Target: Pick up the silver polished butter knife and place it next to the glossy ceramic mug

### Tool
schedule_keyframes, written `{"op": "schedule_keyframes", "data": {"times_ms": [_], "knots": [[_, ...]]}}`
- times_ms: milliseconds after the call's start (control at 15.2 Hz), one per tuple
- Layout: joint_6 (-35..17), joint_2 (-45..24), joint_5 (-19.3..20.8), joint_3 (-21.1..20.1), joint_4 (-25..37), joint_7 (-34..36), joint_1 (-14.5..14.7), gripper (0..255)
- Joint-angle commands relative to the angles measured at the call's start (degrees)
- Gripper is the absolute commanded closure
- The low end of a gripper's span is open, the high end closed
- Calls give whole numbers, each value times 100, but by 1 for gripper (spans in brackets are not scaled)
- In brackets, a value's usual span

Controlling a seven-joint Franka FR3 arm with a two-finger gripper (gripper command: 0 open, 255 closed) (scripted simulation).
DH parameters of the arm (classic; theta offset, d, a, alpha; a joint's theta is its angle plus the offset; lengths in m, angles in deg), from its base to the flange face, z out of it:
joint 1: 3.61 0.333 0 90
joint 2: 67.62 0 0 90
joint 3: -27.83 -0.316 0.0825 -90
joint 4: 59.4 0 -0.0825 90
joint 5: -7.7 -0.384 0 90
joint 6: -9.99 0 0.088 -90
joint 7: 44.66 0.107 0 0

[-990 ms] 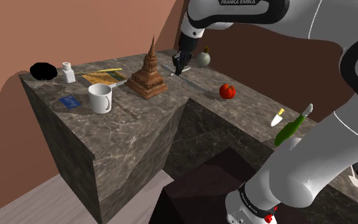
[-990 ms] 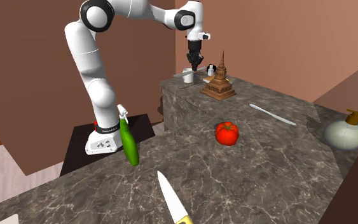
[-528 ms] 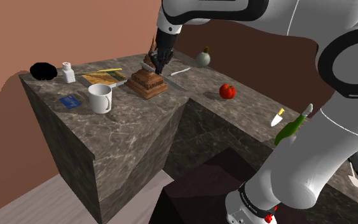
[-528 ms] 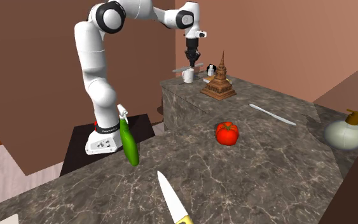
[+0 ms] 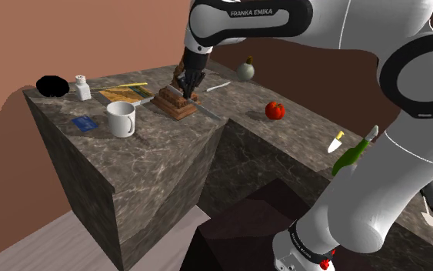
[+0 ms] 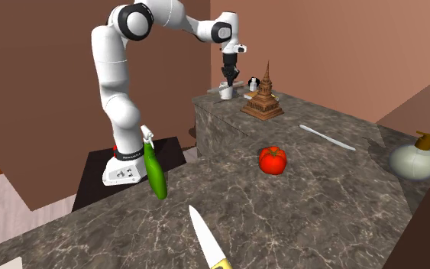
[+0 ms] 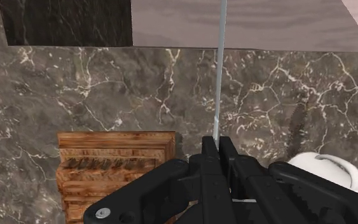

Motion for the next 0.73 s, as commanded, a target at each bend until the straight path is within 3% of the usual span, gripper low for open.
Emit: {"op": "schedule_keyframes", "data": {"times_ms": [0,660], "knots": [[-171,-3,0,-2,-166,4,2,255],[-904,-198,-11,-2,-704,-2,0,255]]}}
